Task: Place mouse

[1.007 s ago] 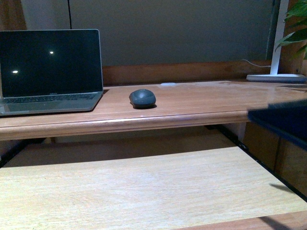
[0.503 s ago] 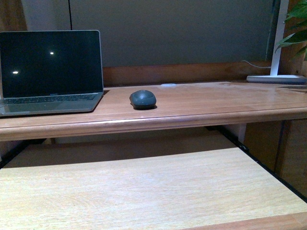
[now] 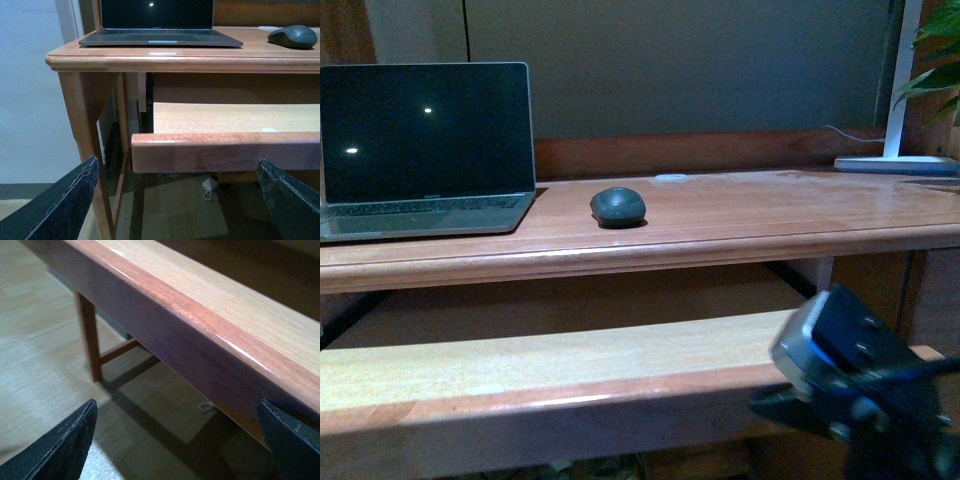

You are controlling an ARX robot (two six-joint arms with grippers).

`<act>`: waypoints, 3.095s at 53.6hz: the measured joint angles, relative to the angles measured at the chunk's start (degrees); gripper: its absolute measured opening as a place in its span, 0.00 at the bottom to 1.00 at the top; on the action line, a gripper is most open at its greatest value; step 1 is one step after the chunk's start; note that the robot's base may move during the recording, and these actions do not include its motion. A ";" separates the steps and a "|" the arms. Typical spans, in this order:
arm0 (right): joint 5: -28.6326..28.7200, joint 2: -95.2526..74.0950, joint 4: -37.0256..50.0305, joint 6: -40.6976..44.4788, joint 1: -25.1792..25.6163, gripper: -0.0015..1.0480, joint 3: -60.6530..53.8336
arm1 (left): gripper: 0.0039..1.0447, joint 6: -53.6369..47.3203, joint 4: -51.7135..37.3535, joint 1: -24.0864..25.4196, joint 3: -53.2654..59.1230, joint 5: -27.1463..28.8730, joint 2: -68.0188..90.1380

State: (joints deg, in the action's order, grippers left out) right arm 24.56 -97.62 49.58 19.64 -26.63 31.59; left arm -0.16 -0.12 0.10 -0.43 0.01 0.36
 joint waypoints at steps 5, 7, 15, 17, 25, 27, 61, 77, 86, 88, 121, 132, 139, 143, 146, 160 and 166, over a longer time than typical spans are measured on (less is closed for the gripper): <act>-6.93 -4.76 0.57 -2.27 -2.03 0.93 5.60 | 0.93 0.00 0.00 0.00 0.00 -0.02 0.00; -9.35 -6.40 0.55 -3.10 -2.69 0.93 7.76 | 0.93 0.00 0.00 0.00 0.00 0.00 0.00; -18.99 -13.49 -1.70 -6.93 -5.03 0.93 18.05 | 0.93 0.00 0.02 0.00 0.00 0.00 0.00; -20.48 -14.60 -2.36 -7.82 -5.27 0.93 20.04 | 0.93 0.00 0.00 0.00 0.00 -0.02 0.00; -24.46 -18.18 -4.55 -9.57 -5.79 0.93 26.14 | 0.93 0.00 0.00 0.00 0.00 0.00 0.00; -25.14 -18.73 -5.18 -9.77 -5.92 0.93 26.93 | 0.93 0.00 0.02 0.00 0.00 0.00 0.00; -18.97 10.71 -6.62 -30.18 4.26 0.93 3.19 | 0.93 0.00 0.00 0.00 0.00 -0.02 0.00; -9.18 56.81 -27.06 -34.97 14.19 0.93 -22.32 | 0.93 0.00 0.00 0.00 0.00 0.00 0.00; -6.14 76.08 -40.17 -38.03 15.19 0.93 -27.67 | 0.93 0.00 0.02 0.00 0.00 0.00 0.00; -5.60 79.41 -42.45 -38.69 15.39 0.93 -28.17 | 0.93 0.00 0.02 0.00 0.00 -0.02 0.00; -25.22 97.26 -49.55 -20.00 25.99 0.02 -30.73 | 0.93 0.00 0.04 0.00 0.00 0.00 -0.02; -24.70 97.31 -49.59 -19.96 26.38 0.03 -30.73 | 0.93 0.00 0.04 0.00 0.00 -0.02 -0.04; -24.68 97.31 -49.59 -19.85 26.40 0.17 -30.73 | 0.93 0.00 0.04 0.00 0.00 0.00 -0.04; -24.70 97.31 -49.59 -19.85 26.40 0.30 -30.73 | 0.93 0.00 0.04 0.00 0.00 -0.02 -0.02; -24.70 97.31 -49.59 -19.85 26.40 0.38 -30.73 | 0.93 0.00 0.04 0.00 0.00 0.00 -0.02; -24.70 97.31 -49.59 -19.85 26.40 0.82 -30.73 | 0.93 0.00 0.04 0.00 0.00 0.00 -0.04; -24.70 97.31 -49.59 -19.85 26.40 0.93 -30.73 | 0.93 0.00 0.04 0.00 0.00 0.00 -0.04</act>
State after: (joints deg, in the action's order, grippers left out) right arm -0.14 -0.32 -0.01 -0.21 -0.23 0.86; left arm -0.16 -0.08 0.10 -0.43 0.01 0.32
